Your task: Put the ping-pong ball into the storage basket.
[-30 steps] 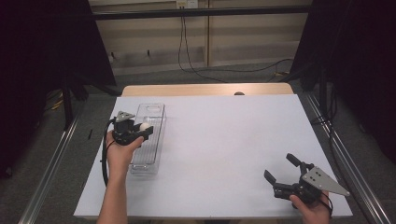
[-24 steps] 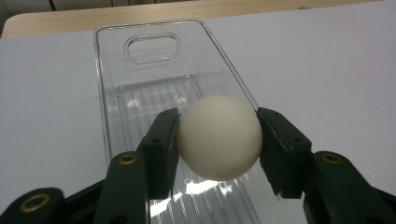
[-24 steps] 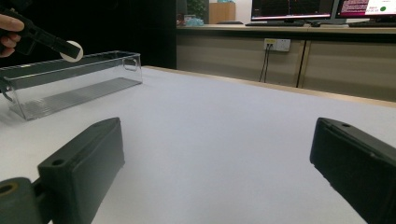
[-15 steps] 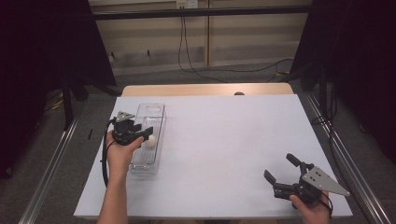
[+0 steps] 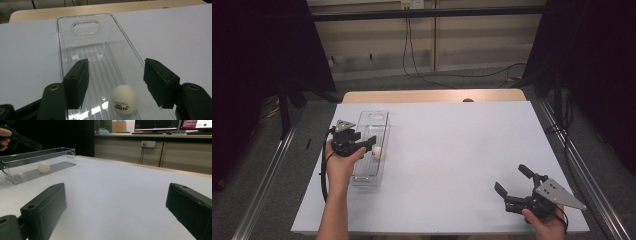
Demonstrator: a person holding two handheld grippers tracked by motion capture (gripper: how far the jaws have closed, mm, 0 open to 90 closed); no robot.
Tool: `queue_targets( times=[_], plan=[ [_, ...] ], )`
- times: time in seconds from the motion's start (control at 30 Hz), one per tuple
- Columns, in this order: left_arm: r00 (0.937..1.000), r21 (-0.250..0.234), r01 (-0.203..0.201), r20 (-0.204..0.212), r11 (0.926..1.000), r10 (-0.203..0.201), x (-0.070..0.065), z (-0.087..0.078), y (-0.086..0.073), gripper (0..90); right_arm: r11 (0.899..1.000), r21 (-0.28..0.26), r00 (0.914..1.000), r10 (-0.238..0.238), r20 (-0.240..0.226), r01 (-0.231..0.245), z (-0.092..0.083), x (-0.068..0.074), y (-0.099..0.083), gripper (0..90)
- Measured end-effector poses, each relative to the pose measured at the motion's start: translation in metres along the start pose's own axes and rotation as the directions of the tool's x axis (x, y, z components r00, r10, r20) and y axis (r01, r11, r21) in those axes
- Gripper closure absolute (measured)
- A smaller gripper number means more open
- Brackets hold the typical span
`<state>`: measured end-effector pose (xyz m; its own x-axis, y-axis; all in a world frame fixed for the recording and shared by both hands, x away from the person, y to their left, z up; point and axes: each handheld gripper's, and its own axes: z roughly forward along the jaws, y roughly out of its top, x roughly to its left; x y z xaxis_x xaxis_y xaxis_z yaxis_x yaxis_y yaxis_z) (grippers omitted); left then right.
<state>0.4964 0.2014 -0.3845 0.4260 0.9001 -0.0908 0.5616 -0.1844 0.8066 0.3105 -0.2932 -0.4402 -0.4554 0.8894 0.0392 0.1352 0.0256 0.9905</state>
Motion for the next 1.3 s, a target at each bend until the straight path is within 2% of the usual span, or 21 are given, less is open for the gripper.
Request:
queue_targets(
  times=[0.13,0.17,0.23,0.3,0.33,0.53,0.67,0.77,1.0,1.17,1.3],
  plan=[
    [0.9997,-0.018,0.022,-0.014,0.9996,-0.022,-0.001,-0.001,0.0,28.8,1.0,0.001,1.0,-0.002,-0.001,0.002,0.0,0.0,0.0,2.5],
    [0.9998,-0.009,0.014,-0.017,0.9999,-0.014,-0.001,-0.002,0.0,26.5,1.0,0.0,1.0,-0.004,-0.002,0.004,0.0,0.0,0.0,2.5],
    [0.9993,-0.027,0.029,-0.022,0.9992,-0.029,-0.001,-0.002,-0.001,23.2,1.0,0.001,1.0,-0.005,-0.003,0.005,0.001,0.0,0.0,2.5],
    [0.9994,-0.022,0.026,-0.023,0.9994,-0.026,-0.001,-0.004,-0.001,20.9,1.0,-0.001,1.0,-0.006,-0.005,0.006,0.001,0.0,0.0,2.5],
    [0.9989,-0.032,0.038,-0.026,0.9988,-0.038,-0.001,-0.005,-0.002,19.6,1.0,0.001,1.0,-0.005,-0.005,0.005,0.001,0.0,0.0,2.5],
    [0.9992,-0.056,0.032,-0.022,0.9979,-0.033,-0.003,-0.011,-0.004,14.6,1.0,0.004,0.9999,-0.006,-0.015,0.006,0.002,0.001,0.001,2.5],
    [0.9993,-0.086,0.034,-0.013,0.9957,-0.035,-0.005,-0.015,-0.005,11.3,1.0,-0.006,1.0,-0.002,-0.009,0.002,0.002,0.001,0.001,2.5],
    [0.9992,-0.091,0.036,-0.016,0.9952,-0.038,-0.006,-0.017,-0.006,9.1,1.0,-0.002,1.0,0.002,-0.005,-0.002,0.001,0.001,0.002,2.5],
    [0.9995,-0.119,0.032,-0.001,0.9924,-0.033,-0.007,-0.023,-0.012,5.3,1.0,-0.005,1.0,0.0,-0.005,0.0,0.002,0.001,0.001,2.5],
    [0.9989,-0.149,0.029,0.039,0.9884,-0.024,-0.008,-0.027,-0.017,4.3,1.0,-0.002,0.9999,-0.005,-0.015,0.005,0.002,0.001,0.001,2.5],
    [0.9986,-0.171,0.022,0.051,0.9849,-0.014,-0.009,-0.031,-0.021,3.4,1.0,0.0,0.9998,-0.004,-0.017,0.004,0.002,0.001,0.001,2.5]
  ],
)
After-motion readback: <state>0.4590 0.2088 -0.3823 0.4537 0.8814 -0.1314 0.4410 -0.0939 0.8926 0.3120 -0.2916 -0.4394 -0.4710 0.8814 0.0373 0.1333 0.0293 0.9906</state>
